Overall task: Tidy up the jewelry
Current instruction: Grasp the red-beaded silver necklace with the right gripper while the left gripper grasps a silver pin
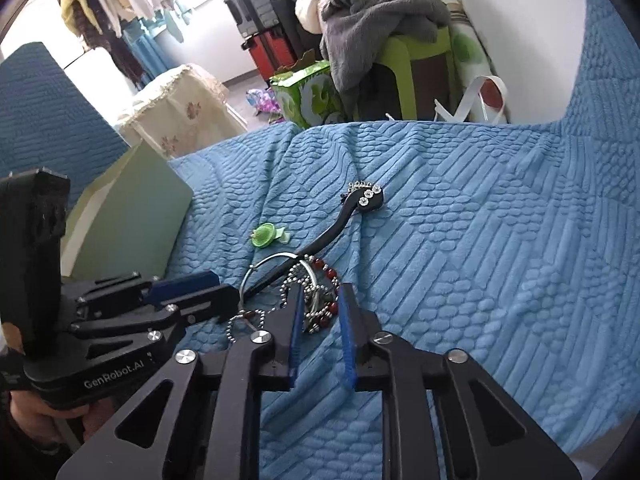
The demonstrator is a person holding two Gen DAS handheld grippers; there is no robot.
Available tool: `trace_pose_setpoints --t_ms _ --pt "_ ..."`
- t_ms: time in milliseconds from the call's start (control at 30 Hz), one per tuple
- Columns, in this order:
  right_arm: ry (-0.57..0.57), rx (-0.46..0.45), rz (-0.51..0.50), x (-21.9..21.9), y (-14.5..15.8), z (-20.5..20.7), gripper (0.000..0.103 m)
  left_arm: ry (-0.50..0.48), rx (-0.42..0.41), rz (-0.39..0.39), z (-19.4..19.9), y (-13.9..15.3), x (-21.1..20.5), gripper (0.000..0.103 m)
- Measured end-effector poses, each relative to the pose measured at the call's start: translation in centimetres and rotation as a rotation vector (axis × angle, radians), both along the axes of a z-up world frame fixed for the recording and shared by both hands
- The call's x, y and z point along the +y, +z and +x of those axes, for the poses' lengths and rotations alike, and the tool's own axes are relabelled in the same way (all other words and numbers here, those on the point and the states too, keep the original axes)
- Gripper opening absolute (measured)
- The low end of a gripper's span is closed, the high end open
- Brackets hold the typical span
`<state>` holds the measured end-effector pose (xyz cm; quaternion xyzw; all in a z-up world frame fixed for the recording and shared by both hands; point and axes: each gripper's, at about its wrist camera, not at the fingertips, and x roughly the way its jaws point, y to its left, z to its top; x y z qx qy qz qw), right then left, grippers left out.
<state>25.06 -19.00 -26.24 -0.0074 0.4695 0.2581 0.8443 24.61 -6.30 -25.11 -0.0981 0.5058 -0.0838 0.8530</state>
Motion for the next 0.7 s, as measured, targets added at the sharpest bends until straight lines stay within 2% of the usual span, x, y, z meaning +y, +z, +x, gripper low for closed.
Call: trace_pose_setpoints --t_ms 233,300,333,367,600,633,700 --pt "0.032 0.059 -0.032 0.7 -2.2 1.7 0.009 -0.02 0.018 0.023 1.2 -1.1 -0.5 0.026" --pt "0.043 0.074 -0.053 1.0 -2.8 1.8 0.009 -0.03 0.018 0.03 1.5 -1.2 -0.8 0.023" --pt "0.045 0.072 -0.064 1.1 -2.9 1.7 0.009 -0.033 0.021 0.034 1.7 -1.3 -0.9 0.016" --pt "0.048 0.067 -0.079 1.2 -3.0 1.6 0.009 -0.035 0.026 0.035 1.8 -1.5 -0.9 0.013" --pt "0.039 0.041 -0.117 1.3 -3.2 1.0 0.009 -0.03 0.017 0.051 2.0 -1.6 -1.2 0.009" --pt "0.038 0.04 -0.121 1.3 -3.2 1.0 0.009 -0.027 0.004 0.047 1.8 -1.2 -1.1 0.004" --pt "0.029 0.047 -0.116 1.1 -3.2 1.0 0.01 -0.034 -0.007 0.025 1.6 -0.5 -1.0 0.004"
